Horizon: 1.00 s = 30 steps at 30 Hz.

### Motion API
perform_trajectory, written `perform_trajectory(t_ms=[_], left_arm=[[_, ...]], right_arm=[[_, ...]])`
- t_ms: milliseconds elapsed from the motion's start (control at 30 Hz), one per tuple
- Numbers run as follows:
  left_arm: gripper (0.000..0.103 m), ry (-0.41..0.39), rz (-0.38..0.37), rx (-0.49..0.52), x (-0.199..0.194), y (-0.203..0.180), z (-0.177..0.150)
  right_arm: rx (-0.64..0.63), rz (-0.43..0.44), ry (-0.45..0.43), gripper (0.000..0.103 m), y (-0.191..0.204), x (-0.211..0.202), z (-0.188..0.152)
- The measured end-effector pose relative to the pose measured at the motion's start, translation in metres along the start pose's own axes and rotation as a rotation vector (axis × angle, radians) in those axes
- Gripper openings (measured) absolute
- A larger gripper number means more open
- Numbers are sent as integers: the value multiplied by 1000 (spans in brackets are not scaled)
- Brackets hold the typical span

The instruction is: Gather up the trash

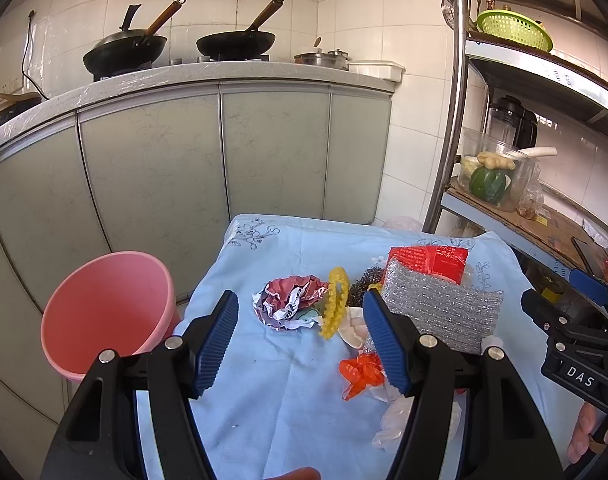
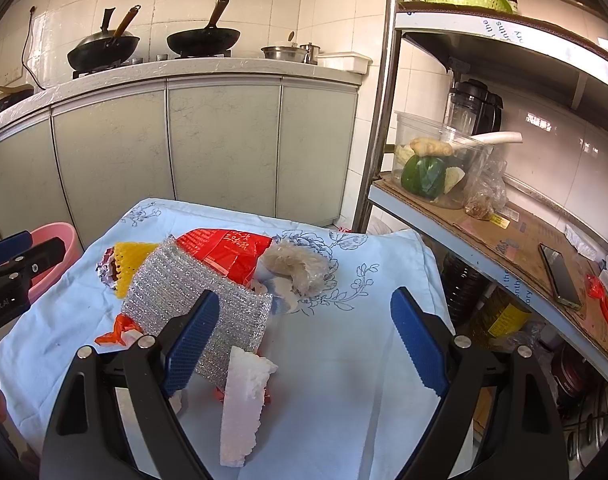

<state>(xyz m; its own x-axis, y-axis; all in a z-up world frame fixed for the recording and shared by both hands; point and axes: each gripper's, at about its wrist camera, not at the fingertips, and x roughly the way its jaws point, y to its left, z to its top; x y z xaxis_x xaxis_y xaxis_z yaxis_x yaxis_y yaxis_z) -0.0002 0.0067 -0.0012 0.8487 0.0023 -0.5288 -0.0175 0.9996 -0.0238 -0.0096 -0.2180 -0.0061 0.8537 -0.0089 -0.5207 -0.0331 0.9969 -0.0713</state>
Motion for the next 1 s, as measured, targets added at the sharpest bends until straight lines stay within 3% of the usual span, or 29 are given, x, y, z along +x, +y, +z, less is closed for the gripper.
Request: perform_trajectory(t_ms=[1000], left_arm=[[64, 1, -1, -1, 0, 0, 0]], right_arm=[[-7, 2, 4, 88, 4, -1, 0]])
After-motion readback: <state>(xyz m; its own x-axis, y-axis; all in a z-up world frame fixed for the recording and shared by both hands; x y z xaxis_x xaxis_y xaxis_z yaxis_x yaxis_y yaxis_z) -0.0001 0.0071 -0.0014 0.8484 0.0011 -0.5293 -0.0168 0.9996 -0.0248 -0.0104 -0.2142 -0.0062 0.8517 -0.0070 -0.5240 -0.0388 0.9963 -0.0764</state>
